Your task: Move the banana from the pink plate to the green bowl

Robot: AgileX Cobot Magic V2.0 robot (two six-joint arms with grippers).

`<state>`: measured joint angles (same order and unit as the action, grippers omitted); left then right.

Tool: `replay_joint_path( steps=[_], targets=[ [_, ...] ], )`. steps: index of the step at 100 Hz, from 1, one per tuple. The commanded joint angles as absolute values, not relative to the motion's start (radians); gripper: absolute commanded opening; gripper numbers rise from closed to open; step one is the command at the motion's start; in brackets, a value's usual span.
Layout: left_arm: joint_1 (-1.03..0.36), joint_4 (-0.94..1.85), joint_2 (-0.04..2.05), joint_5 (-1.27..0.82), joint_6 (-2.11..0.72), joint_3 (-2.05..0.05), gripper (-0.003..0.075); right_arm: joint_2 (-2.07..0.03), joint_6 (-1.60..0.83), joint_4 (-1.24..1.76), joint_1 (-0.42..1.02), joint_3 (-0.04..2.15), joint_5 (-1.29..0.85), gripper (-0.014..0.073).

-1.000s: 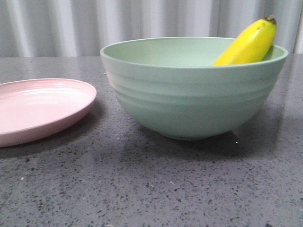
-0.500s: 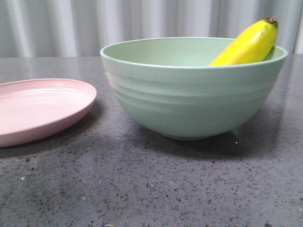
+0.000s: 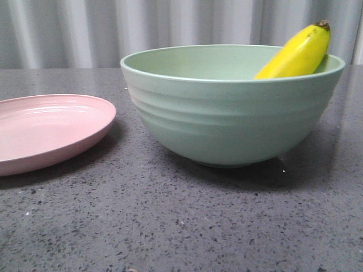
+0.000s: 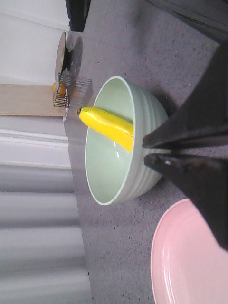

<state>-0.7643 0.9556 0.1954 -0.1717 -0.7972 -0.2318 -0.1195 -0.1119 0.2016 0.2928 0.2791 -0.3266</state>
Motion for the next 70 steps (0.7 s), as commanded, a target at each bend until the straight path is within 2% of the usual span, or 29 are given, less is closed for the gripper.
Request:
replay_joint_path(
  steps=[1,46,60,70],
  targets=[
    [-0.772,0.977,0.163,-0.140,-0.799,-0.223,-0.0020,-0.128,-0.125,0.196,0.288,0.284,-0.261,-0.0053],
    [-0.772,0.977,0.150,-0.123,-0.799,-0.092,-0.0020,-0.128,-0.125,0.196,0.288,0.233,-0.270,-0.0053],
    [-0.772,0.947,0.150,0.061,-0.799,-0.087,-0.0020,-0.128,-0.125,0.196,0.288,0.233,-0.270,-0.0053],
    [-0.761,0.682,0.150,0.230,-0.746,-0.082,-0.0020,-0.128,-0.125,0.196,0.288,0.233,-0.270,-0.0053]
  ],
)
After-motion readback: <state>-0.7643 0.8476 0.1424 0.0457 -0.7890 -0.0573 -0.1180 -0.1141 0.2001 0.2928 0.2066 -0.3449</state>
